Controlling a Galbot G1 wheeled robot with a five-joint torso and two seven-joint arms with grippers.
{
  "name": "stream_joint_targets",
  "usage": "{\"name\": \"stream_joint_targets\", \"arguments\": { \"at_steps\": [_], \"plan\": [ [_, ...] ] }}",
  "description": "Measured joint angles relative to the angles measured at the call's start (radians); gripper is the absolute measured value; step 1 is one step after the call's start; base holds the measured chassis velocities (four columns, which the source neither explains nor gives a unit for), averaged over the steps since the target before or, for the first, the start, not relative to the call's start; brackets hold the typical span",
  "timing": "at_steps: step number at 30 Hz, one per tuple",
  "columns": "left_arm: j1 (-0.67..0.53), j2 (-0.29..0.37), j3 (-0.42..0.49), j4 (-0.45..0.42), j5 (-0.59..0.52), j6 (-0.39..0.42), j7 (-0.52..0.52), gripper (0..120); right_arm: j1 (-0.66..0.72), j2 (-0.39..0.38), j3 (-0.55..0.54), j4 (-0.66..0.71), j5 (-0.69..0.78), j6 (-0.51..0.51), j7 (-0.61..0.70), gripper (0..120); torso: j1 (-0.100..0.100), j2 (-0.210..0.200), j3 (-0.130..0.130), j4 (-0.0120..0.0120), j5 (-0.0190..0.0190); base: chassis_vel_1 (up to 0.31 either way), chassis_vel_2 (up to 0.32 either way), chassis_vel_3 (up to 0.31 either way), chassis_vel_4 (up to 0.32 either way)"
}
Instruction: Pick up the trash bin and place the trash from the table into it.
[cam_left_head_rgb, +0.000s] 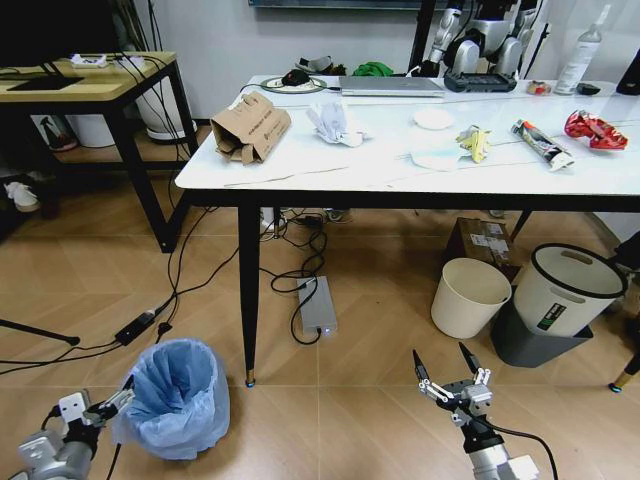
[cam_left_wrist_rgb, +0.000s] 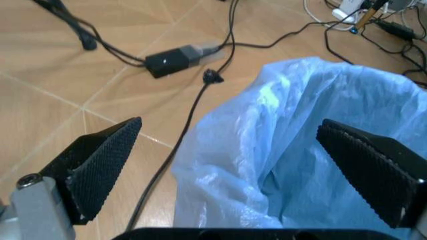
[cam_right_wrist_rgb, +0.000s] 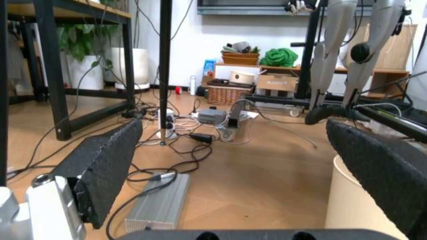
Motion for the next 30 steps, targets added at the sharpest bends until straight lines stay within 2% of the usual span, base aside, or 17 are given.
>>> {"name": "stream_joint_targets", "arguments": {
  "at_steps": [12,18,24,25,30],
  "plan": [
    [-0.037,0.006,0.008,0.056,-0.011,0.015,0.013,98,0.000,0.000,-0.008,0.007,-0.006,-0.007,0.001,100,0.000,0.002,0.001,0.0000,0.0001,0.000,0.000,0.000,0.000],
    [-0.050,0.004,0.024,0.073,0.018,0.019,0.034,91,-0.001,0.000,-0.009,0.012,-0.011,-0.010,0.002,100,0.001,0.002,0.001,-0.0001,0.0001,0.000,0.000,0.000,0.000],
    [-0.058,0.002,0.032,0.093,0.041,0.022,0.048,71,-0.001,0.000,-0.011,0.017,-0.012,-0.014,0.003,100,0.001,0.002,0.002,-0.0001,0.0000,0.000,0.000,0.000,0.000],
    [-0.058,0.002,0.032,0.093,0.041,0.022,0.048,71,-0.001,0.000,-0.011,0.017,-0.012,-0.014,0.003,100,0.001,0.002,0.002,-0.0001,0.0000,0.000,0.000,0.000,0.000],
    [-0.064,0.000,0.033,0.108,0.051,0.022,0.054,49,0.000,0.000,-0.012,0.017,-0.012,-0.016,0.004,100,0.001,0.003,0.002,-0.0001,0.0001,0.000,0.000,0.000,0.000]
  ]
}}
